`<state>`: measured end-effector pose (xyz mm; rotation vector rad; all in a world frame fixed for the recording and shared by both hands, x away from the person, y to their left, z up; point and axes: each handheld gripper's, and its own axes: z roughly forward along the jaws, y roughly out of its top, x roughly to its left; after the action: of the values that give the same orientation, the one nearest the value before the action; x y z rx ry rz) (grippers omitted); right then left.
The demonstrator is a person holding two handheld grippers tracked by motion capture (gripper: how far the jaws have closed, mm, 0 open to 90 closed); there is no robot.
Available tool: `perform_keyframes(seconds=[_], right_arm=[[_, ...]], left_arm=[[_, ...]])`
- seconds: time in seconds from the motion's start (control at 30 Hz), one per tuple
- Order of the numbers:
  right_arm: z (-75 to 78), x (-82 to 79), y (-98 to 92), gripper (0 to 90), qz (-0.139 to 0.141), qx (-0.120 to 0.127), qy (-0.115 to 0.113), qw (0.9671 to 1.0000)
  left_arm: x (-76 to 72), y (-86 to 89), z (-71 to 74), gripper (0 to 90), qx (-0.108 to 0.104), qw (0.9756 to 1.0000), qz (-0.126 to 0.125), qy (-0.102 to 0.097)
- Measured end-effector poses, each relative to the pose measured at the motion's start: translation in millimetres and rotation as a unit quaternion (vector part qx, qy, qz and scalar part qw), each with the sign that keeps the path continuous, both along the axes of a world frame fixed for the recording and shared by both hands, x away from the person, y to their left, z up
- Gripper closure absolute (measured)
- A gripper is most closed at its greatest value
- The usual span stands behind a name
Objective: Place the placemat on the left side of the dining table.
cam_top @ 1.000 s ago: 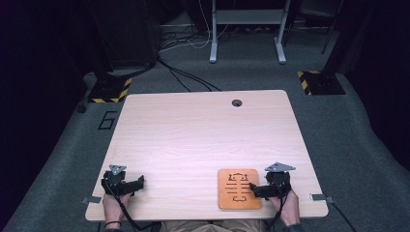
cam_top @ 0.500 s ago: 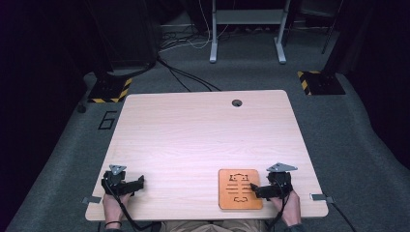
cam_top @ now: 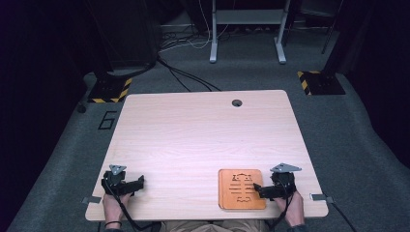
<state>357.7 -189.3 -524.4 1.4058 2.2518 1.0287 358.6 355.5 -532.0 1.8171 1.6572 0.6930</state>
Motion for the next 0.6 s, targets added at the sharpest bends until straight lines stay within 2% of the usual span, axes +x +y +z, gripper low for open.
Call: perform_keyframes(seconds=[0.6], right_arm=[[-0.1,-0.4,-13.1,0.0,-0.008,-0.001,-0.001,1.0]], left_arm=[[0.0,0.0,0.1,0.0,0.001,1.0,0.0,0.0]])
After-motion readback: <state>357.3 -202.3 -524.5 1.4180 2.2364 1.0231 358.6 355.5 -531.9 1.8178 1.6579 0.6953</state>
